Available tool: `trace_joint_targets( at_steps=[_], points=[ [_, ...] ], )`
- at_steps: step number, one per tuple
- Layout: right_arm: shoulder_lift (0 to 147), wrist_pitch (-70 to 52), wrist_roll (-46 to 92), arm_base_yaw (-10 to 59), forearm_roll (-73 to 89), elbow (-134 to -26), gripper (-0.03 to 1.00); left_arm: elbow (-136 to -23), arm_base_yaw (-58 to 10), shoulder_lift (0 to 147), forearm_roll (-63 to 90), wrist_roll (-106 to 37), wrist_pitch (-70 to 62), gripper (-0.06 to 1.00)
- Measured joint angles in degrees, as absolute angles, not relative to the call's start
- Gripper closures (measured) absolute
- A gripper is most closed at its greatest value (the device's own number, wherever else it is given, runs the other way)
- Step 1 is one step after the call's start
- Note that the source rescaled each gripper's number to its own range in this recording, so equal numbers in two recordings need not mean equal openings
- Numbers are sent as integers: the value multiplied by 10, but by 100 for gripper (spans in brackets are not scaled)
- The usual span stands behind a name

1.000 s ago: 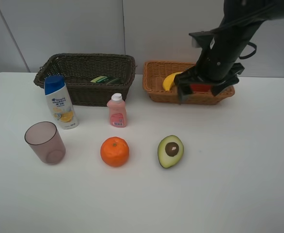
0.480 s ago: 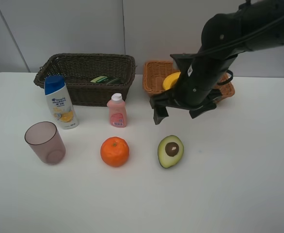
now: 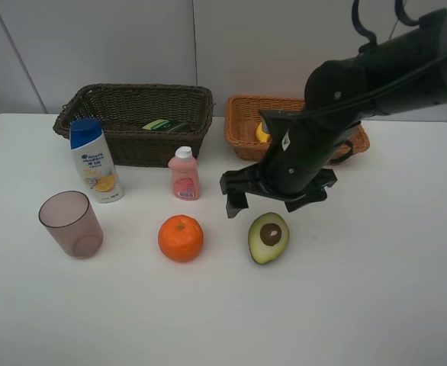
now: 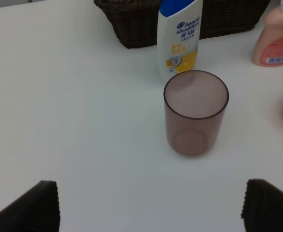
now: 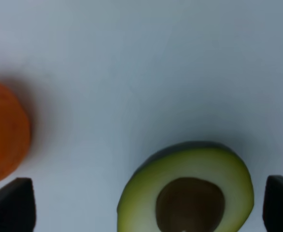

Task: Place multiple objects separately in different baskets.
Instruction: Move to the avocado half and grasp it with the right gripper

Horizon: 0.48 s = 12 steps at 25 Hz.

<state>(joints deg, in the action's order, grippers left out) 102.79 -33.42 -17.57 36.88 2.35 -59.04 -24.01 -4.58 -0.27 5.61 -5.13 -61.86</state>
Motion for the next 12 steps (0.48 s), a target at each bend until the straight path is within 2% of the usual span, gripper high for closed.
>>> trace_joint_targets(
  at_steps=[12],
  points=[
    [1046,-276,-176,369,24,-557,-3,-240,-46,-3,56,-51,-619,-5]
  ],
)
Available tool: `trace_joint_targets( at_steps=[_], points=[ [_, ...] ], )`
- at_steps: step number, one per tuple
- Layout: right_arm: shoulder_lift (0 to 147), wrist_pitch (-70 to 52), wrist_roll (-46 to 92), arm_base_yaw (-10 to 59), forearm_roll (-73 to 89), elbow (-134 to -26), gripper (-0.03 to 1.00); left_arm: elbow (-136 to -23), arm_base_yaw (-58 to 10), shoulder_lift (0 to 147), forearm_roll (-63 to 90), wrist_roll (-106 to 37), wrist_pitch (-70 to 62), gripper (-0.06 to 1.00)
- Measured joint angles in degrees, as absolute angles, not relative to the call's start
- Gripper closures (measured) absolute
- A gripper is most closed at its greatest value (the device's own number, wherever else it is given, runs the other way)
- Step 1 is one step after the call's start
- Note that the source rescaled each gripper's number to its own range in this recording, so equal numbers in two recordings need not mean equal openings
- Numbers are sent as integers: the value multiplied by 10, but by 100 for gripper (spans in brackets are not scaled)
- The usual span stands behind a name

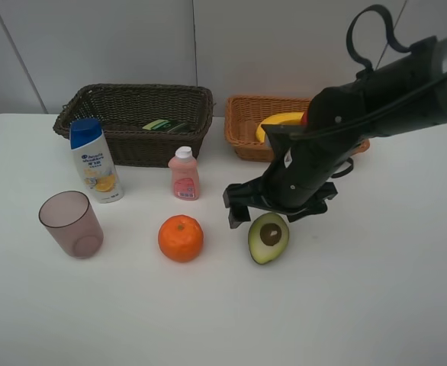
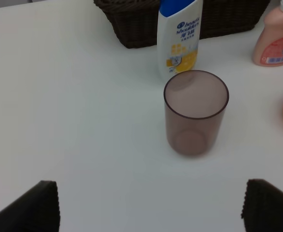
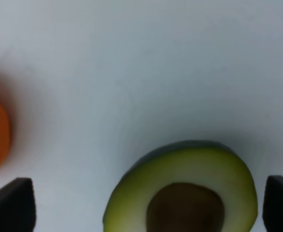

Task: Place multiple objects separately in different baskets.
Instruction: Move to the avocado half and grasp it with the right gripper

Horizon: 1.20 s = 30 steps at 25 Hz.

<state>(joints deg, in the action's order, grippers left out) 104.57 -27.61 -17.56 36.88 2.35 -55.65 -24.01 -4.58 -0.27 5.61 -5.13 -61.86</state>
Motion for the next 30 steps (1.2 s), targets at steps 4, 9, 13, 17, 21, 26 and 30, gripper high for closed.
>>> trace_joint_targets(
  at_steps=[4,9,13,17,21,26,30],
  points=[
    [1077,-272,-176,369,24,-557,-3,-240,-46,-3,56,-51,-619,-5],
    [1096,-269,-176,368,24,-557,-3,-240,-46,-3,56,-51,-619,-5],
    [1097,-267,-176,368,24,-557,-3,-240,-46,-3,56,-51,-619,-5],
    [1097,-267,-176,368,25,-557,-3,-240,-46,-3,56,-51,-619,-5],
    [1098,-267,-176,368,25,-557,-3,-240,-46,-3,56,-51,-619,-5],
    [1104,-267,-176,368,25,-557,18,-240,-46,-3,56,-51,-619,-5],
    [1104,-268,-176,368,25,-557,46,-240,-46,-3,56,-51,-619,-5]
  ],
)
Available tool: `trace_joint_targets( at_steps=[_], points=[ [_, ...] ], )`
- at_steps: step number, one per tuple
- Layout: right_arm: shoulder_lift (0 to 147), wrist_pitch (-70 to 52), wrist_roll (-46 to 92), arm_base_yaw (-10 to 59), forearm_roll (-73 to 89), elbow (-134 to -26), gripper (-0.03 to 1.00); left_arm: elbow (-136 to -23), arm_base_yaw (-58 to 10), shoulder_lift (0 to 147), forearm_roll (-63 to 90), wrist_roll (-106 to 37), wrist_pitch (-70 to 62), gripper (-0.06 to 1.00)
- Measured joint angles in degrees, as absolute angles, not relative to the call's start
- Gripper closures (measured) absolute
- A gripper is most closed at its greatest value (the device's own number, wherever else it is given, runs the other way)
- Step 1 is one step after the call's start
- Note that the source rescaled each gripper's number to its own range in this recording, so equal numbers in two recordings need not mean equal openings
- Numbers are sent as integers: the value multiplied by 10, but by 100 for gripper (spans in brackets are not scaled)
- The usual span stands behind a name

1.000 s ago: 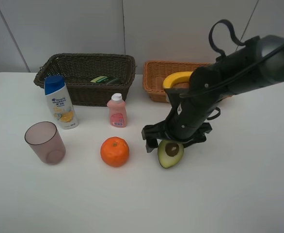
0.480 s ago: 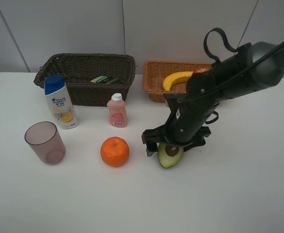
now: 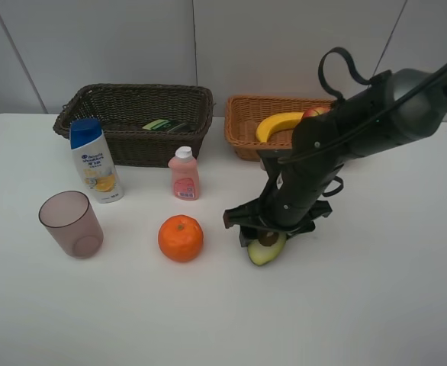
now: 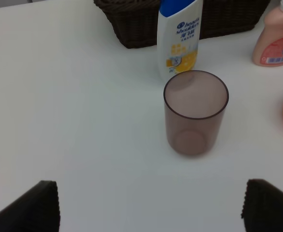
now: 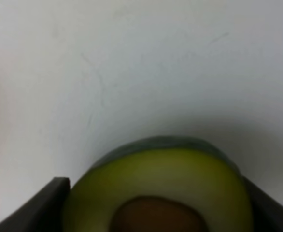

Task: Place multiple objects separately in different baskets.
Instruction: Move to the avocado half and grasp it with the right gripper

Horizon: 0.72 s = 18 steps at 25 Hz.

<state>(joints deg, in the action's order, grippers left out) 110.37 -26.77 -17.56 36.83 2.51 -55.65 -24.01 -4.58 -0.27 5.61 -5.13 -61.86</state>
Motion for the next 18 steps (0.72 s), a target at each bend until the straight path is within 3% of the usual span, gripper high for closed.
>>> trace_joint_targets(
  at_steps=[18],
  points=[
    [1104,-268,-171,368,26,-557,46,-240,-46,-3,56,-51,-619,-5]
  ],
)
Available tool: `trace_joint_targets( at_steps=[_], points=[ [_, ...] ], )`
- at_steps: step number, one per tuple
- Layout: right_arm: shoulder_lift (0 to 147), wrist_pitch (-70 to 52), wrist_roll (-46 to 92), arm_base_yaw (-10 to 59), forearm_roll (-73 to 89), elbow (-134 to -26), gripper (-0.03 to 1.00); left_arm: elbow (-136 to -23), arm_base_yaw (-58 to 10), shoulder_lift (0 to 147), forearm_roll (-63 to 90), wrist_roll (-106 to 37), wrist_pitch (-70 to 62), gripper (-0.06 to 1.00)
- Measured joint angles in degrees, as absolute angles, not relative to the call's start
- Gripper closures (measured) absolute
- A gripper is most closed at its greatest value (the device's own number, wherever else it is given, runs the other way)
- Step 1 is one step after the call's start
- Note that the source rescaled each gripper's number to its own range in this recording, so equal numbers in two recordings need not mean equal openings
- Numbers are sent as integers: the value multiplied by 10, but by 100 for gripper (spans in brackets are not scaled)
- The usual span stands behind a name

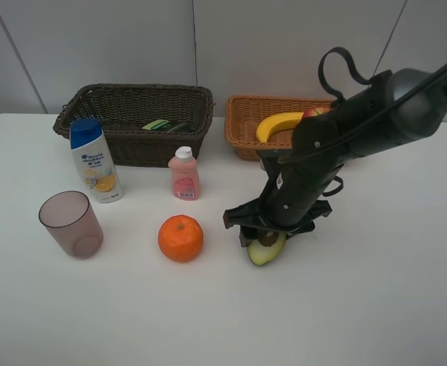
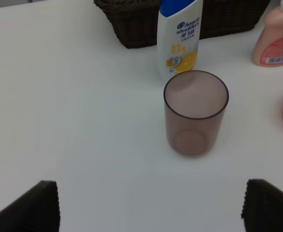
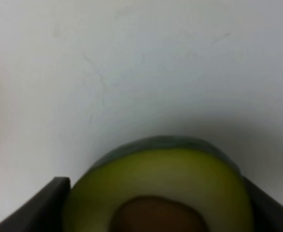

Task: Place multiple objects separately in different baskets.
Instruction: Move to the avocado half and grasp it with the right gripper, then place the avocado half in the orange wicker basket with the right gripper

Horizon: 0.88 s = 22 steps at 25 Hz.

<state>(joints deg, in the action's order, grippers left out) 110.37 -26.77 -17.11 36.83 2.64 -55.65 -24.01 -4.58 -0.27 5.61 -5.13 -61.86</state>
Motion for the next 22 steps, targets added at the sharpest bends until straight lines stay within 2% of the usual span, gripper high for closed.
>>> trace_joint_targets(
  at_steps=[7,17,22],
  points=[
    [1104,-274,-167,368,33,-557,46,-240,-46,-3,56,-51,-619,-5],
    [1094,-312,-81,368,79,-557,46,-240,-46,-3,56,-51,-619,-5],
    [1071,-368,-57,358,83,-592,46,-240,-46,-3,56,-51,-619,-5]
  ],
)
